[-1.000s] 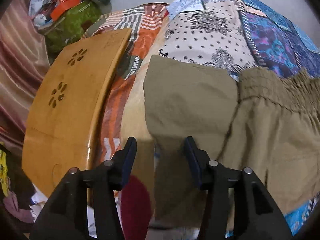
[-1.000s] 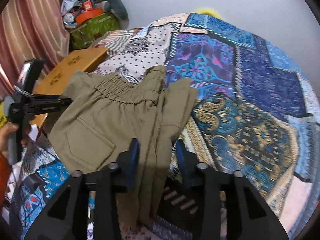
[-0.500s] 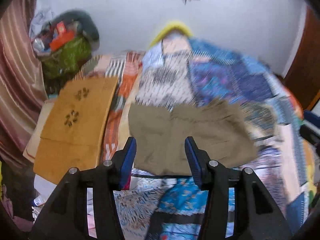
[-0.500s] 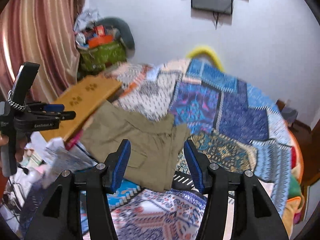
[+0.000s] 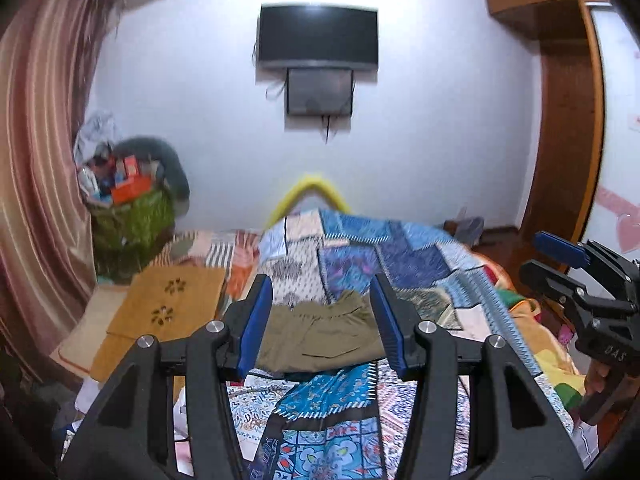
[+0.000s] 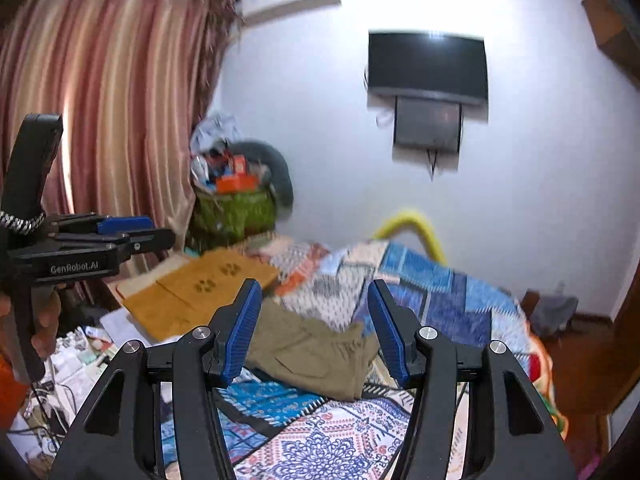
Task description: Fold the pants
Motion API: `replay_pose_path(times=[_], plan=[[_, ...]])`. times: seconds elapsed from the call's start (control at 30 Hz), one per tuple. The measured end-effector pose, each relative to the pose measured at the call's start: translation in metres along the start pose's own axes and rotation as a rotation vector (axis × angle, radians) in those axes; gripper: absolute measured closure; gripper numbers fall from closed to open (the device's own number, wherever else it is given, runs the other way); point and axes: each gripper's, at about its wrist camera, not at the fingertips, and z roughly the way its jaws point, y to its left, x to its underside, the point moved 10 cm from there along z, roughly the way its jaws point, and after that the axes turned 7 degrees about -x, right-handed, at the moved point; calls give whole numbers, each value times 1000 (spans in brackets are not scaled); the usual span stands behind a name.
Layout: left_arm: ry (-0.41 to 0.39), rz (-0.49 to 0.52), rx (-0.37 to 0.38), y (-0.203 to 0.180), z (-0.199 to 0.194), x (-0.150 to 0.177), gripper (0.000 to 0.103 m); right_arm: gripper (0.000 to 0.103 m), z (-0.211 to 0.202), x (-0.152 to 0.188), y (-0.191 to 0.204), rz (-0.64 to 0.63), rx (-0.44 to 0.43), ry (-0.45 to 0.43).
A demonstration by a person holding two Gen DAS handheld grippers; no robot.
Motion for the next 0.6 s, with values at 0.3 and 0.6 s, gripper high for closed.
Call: replay_pose_path(times=[0.3,0.6], plan=[[-164,25,-19,-17,-91,13,36,52,-61,-3,34,15,-31,-145],[-239,2,-33,-23,-122,29,0,12,-84,11,50,25,27,-187]])
